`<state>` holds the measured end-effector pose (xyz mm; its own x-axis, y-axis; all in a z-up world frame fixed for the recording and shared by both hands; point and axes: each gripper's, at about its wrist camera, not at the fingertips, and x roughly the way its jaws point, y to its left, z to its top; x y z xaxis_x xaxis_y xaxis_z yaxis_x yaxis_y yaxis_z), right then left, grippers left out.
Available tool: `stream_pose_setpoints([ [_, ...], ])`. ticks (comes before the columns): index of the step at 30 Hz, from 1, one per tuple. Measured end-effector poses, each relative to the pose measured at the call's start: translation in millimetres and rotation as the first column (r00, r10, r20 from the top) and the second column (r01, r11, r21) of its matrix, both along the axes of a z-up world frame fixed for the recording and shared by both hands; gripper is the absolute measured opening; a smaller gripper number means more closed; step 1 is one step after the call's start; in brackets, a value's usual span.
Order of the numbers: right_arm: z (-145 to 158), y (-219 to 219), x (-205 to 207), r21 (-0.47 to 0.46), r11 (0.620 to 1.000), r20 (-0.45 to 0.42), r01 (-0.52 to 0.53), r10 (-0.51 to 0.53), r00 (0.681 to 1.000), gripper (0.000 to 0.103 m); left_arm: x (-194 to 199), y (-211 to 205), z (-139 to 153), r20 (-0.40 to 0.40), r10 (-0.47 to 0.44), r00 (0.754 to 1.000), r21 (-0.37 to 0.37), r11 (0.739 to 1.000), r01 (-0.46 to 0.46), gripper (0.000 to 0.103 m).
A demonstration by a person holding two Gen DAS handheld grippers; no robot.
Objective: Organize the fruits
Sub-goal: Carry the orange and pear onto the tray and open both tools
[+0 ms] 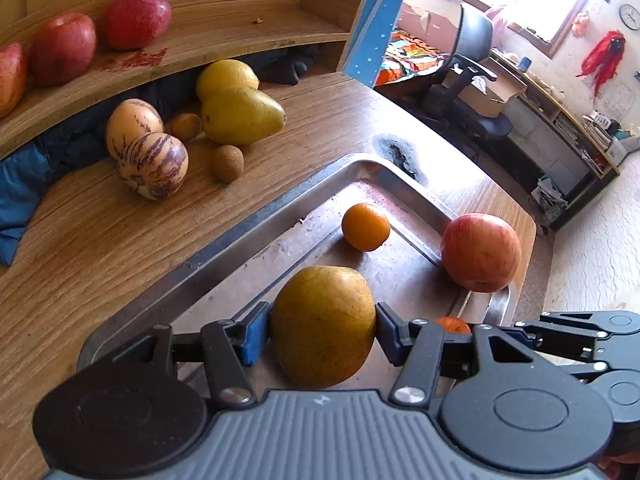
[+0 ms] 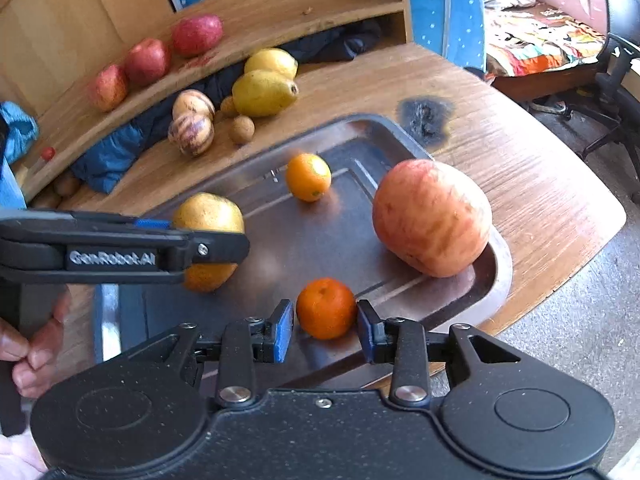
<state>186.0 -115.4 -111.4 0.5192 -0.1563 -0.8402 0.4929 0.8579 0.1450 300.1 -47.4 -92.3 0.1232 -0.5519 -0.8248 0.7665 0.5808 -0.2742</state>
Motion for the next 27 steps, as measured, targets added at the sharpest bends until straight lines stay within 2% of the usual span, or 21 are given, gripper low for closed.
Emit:
stream_pose_setpoints([
  [3,2,-3,0,0.012,1.0,0.008,-0.025,0.025,1.0,0.041,0,2,2,-0.005,0.03,1.0,0.01,1.0,-0.03,0.062],
  [5,6,-2,-2,0.003,0.999,0.017,-0.049,0.049,0.999,0.049,-3,5,6,-0.003,0.055,0.998,0.0,0.998,-0.055,0.071],
  [7,11,-1,-6,-0.007,0.997,0.026,-0.077,0.077,0.997,0.065,-8,8,11,0.007,0.082,0.997,-0.003,0.997,-0.082,0.076],
  [10,18,-2,-12,-0.017,0.994,0.039,-0.108,0.108,0.993,0.077,-16,13,17,0.017,0.126,0.992,0.004,0.992,-0.126,0.078],
  [11,20,-2,-14,-0.023,0.993,0.042,-0.118,0.118,0.992,0.079,-20,16,19,0.02,0.143,0.99,0.004,0.99,-0.143,0.082],
  [13,23,-1,-18,-0.027,0.989,0.042,-0.146,0.147,0.988,0.091,-27,23,25,0.031,0.18,0.983,0.005,0.984,-0.18,0.088],
  [15,25,2,-22,-0.015,0.983,0.044,-0.182,0.183,0.982,0.097,-34,31,30,0.05,0.214,0.975,0.019,0.976,-0.216,0.092],
  [17,27,5,-27,-0.012,0.976,0.044,-0.217,0.218,0.975,0.1,-43,41,34,0.069,0.252,0.965,0.041,0.966,-0.255,0.098],
  [21,30,14,-33,-0.013,0.957,0.042,-0.289,0.289,0.956,0.102,-61,67,39,0.085,0.329,0.941,0.067,0.94,-0.335,0.099],
  [27,31,31,-37,0.009,0.924,0.058,-0.382,0.381,0.923,0.102,-82,108,47,0.104,0.471,0.876,0.106,0.871,-0.48,0.101],
])
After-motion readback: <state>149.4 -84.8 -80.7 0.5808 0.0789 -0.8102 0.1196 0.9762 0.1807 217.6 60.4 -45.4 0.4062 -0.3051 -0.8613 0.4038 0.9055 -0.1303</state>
